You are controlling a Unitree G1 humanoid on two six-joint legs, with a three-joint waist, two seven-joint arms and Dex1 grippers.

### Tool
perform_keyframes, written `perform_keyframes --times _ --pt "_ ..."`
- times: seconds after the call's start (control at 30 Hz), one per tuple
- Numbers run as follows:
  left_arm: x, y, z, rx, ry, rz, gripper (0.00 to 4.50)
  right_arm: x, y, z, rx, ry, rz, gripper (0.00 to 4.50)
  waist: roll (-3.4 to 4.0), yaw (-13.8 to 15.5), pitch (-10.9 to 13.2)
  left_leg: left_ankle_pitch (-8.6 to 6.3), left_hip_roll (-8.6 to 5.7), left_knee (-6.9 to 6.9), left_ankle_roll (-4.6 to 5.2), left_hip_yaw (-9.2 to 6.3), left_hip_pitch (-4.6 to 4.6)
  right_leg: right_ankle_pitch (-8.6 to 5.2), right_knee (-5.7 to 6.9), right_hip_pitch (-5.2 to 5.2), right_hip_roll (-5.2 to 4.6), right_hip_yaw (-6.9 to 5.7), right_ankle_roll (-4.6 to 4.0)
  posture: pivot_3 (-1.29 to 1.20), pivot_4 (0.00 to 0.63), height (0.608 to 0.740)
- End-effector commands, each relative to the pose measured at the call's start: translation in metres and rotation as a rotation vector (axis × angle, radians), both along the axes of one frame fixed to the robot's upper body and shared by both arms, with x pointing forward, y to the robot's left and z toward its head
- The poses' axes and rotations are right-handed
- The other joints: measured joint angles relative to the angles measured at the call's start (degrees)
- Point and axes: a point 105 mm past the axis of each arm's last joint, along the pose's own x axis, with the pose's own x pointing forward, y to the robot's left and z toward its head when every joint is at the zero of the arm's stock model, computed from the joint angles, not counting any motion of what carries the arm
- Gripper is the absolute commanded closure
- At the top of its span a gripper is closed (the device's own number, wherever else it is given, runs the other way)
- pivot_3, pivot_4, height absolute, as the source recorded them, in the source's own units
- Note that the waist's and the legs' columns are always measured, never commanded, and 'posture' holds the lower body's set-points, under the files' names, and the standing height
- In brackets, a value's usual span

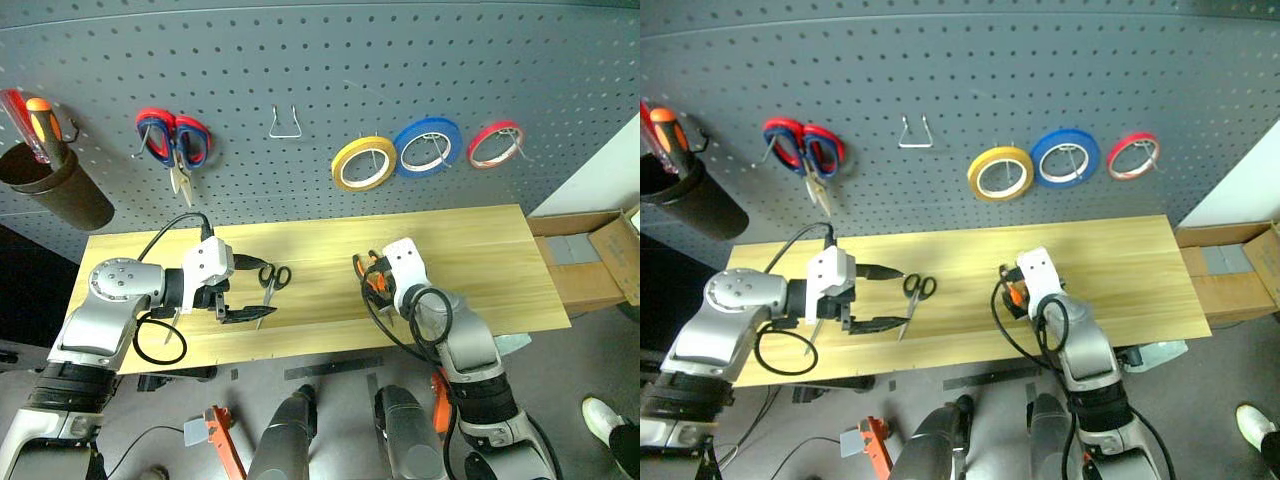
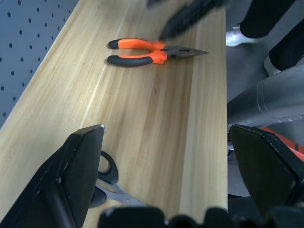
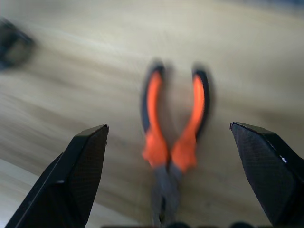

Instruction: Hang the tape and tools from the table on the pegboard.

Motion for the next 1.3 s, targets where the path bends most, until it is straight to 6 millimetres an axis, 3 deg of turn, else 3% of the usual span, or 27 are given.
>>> perform_keyframes --times 0.03,0.4,0.87,0.97,1.13,1.3 --pt "-0.002 -0.003 0.005 0.004 -0.025 -0.026 0.0 0.007 0.005 0.002 0.016 -0.03 -0.008 0.05 0.0 -0.3 0.0 0.0 0.0 0.0 0.0 0.07 0.0 0.0 0.1 -0.02 -0.03 0.0 0.0 -0.17 0.291 0.74" --pt "-0.003 -0.002 0.005 0.001 -0.024 -0.023 0.0 0.025 0.022 0.002 0.032 -0.027 0.008 0.05 -0.01 -1.4 0.0 0.03 0.15 0.06 -0.06 0.26 0.02 0.02 0.63 -0.33 0.0 -0.04 -0.05 -0.17 0.296 0.74" --pt "-0.005 0.001 0.003 -0.001 -0.026 -0.004 0.0 0.035 0.024 -0.027 -0.054 0.014 0.035 0.05 -0.03 -1.3 0.0 0.04 0.17 0.07 -0.07 0.37 0.02 0.03 0.64 -0.37 0.0 -0.02 -0.06 -0.15 0.288 0.74" --pt "-0.004 0.003 0.003 -0.005 -0.031 0.011 0.0 0.034 0.026 -0.03 -0.07 0.011 0.046 0.63 -0.11 -1.3 -0.1 0.05 0.19 0.07 -0.08 0.37 0.02 0.03 0.65 -0.37 0.01 -0.03 -0.07 -0.15 0.284 0.74" --pt "0.0 0.008 0.005 -0.029 -0.054 0.063 0.0 0.029 0.028 -0.035 -0.08 0.015 0.06 2.14 -0.17 -1.4 -0.2 0.05 0.2 0.08 -0.08 0.39 0.02 0.04 0.64 -0.37 0.01 -0.02 -0.07 -0.16 0.279 0.74" --pt "0.005 0.016 0.013 -0.095 -0.093 0.151 0.0 0.027 0.032 -0.026 -0.082 -0.032 0.081 2.3 -0.29 -1.3 -0.4 0.05 0.21 0.08 -0.08 0.39 0.02 0.04 0.64 -0.38 0.01 -0.03 -0.08 -0.15 0.278 0.74"
